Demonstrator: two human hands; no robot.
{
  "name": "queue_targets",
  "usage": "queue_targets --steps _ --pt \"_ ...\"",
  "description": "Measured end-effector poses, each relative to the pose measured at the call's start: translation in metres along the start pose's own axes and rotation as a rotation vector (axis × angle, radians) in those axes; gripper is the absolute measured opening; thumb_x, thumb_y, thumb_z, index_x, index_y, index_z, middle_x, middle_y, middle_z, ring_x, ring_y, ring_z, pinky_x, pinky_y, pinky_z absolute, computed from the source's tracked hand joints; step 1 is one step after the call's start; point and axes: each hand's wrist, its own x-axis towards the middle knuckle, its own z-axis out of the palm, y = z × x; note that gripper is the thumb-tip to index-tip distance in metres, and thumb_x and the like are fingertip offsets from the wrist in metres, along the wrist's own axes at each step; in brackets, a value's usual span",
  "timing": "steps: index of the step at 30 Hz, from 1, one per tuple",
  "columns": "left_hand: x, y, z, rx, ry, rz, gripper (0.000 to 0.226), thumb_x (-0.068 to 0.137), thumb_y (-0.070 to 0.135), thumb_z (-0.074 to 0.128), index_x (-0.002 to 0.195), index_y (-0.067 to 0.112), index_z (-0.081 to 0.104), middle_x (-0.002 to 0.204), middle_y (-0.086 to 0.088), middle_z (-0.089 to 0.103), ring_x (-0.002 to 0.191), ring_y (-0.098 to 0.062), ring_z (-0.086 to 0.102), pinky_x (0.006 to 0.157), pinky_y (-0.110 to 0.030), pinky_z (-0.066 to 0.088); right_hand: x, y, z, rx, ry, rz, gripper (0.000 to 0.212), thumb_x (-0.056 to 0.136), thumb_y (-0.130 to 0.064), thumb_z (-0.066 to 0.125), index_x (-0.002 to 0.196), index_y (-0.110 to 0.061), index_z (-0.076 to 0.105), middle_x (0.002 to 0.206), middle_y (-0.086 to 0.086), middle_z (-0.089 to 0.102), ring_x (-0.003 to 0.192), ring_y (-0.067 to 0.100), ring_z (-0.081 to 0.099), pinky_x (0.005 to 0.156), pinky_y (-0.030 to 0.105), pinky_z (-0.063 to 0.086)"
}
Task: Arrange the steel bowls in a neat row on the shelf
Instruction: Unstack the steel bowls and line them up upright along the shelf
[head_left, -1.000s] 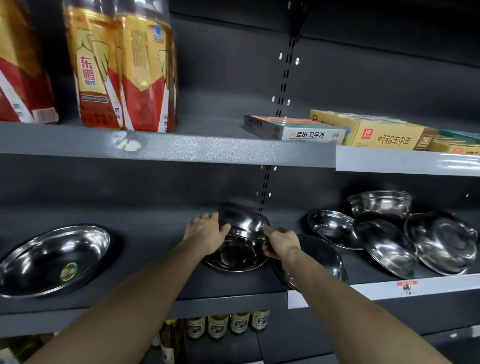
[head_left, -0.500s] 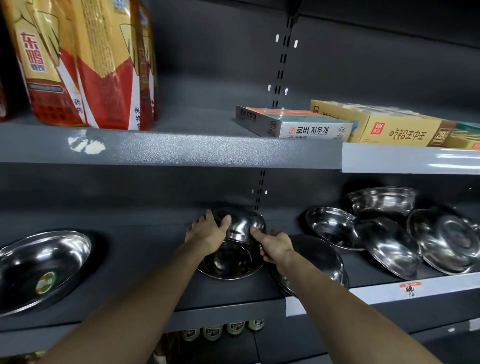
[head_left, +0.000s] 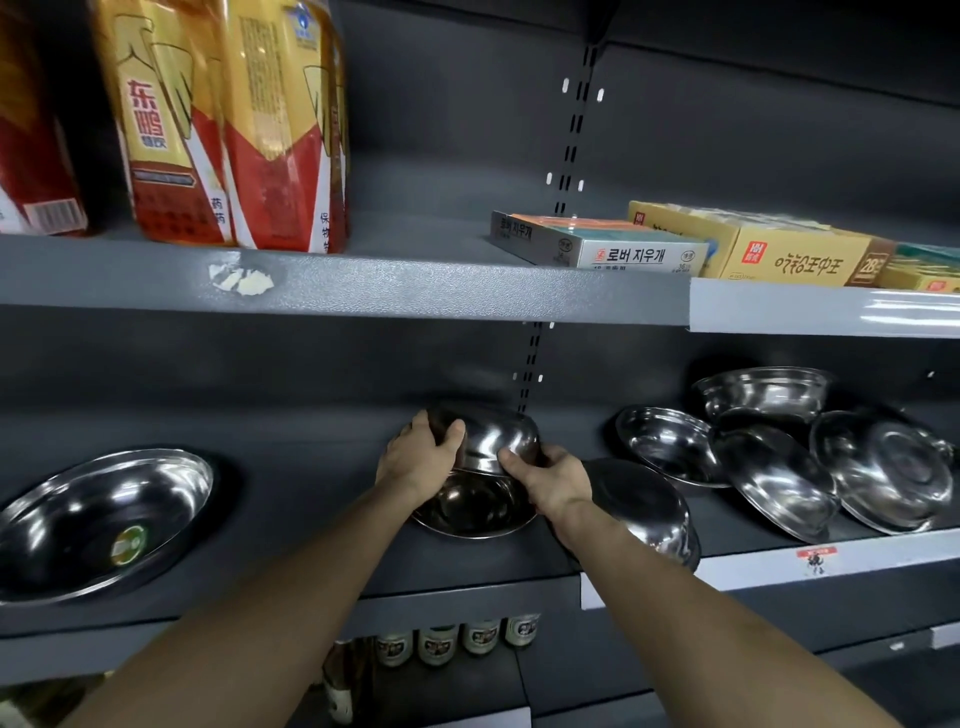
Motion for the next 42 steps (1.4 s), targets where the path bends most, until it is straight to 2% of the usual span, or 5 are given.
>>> queue_targets --steps 11,22,25,30,42 --pt "-0.035 0.007 -0.019 -0.302 0.12 0.019 0.072 0.095 0.059 0.041 0.155 0.022 0.024 0.151 -0.006 0.044 0.141 -0.028 0.036 0.114 -0.041 0.032 -0.044 -0.007 -0.006 -0.004 0.096 -0.21 0.098 0.065 -0.013 0.092 0.148 -0.018 0.041 0.117 -0.017 0.063 0.113 0.008 0.06 0.108 0.026 0.044" --pt "-0.036 0.004 -0.036 -0.602 0.139 0.046 0.06 0.095 0.056 0.044 0.145 0.023 0.043 0.141 -0.001 0.05 0.13 -0.023 0.049 0.105 -0.026 0.033 -0.063 -0.02 0.003 0.279 0.27 -0.116 0.048 0.084 -0.007 0.058 0.129 -0.023 0.057 0.107 -0.013 0.068 0.112 0.016 0.064 0.107 0.031 0.045" --pt "-0.035 -0.001 -0.037 -0.669 0.129 -0.02 0.064 0.096 0.06 0.038 0.144 0.018 0.045 0.143 -0.004 0.05 0.131 -0.025 0.048 0.108 -0.029 0.033 -0.062 -0.021 0.006 0.494 0.299 -0.045 0.03 0.089 -0.026 0.052 0.117 -0.023 0.061 0.118 0.006 0.07 0.113 0.028 0.063 0.11 0.049 0.043" --pt "-0.033 -0.007 -0.036 -0.709 0.076 -0.071 0.054 0.097 0.06 0.034 0.115 0.021 0.067 0.123 -0.004 0.067 0.115 -0.027 0.058 0.092 -0.028 0.04 -0.058 -0.017 0.0 0.471 0.27 0.024 0.082 0.08 -0.078 0.035 0.138 -0.023 0.054 0.134 0.0 0.062 0.126 0.025 0.055 0.114 0.046 0.037" --pt "-0.03 0.002 -0.022 -0.367 0.023 0.07 0.06 0.094 0.028 0.06 0.149 0.021 0.039 0.143 -0.001 0.054 0.131 -0.02 0.051 0.108 -0.026 0.036 -0.037 -0.009 -0.023 0.369 0.221 0.13 0.013 0.094 -0.007 0.056 0.106 -0.002 0.055 0.069 0.013 0.066 0.036 0.012 0.059 0.045 0.023 0.053"
